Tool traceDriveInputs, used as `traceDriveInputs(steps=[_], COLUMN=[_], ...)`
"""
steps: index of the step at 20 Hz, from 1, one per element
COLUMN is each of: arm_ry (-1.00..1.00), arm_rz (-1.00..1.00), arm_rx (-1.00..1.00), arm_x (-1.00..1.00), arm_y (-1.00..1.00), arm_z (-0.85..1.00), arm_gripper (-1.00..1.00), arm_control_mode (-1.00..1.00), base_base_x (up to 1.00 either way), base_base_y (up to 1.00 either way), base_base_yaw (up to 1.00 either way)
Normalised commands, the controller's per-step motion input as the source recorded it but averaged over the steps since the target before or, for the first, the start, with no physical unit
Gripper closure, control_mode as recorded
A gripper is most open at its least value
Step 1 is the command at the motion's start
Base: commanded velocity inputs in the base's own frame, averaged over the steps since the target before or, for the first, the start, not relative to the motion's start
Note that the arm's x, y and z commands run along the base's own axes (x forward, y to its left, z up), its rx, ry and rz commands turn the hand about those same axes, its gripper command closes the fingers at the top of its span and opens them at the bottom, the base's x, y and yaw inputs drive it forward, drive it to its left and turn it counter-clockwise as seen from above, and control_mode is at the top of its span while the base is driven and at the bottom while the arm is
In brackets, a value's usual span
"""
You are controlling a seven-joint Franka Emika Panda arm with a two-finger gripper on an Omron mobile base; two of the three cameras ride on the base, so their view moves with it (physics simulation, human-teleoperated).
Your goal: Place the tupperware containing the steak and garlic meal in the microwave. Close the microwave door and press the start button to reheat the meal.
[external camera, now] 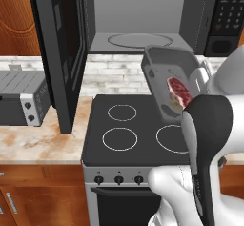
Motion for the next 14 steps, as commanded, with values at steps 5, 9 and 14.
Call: traceDriveInputs(steps=[5, 9, 14], arm_ry=[0.0, -0.05, -0.07], arm_rz=[0.0, 0.0, 0.0], arm_rx=[0.0, -0.05, -0.12], arm_x=[0.13, 0.3, 0.43], arm_y=[-0.22, -0.23, -0.19], arm_z=[0.15, 0.0, 0.0], arm_gripper=[1.0, 1.0, 1.0], arm_control_mode=[-1.0, -1.0, -1.0], base_base_x=[0.0, 0.0, 0.0], base_base_y=[0.0, 0.0, 0.0], base_base_yaw=[0.0, 0.0, 0.0])
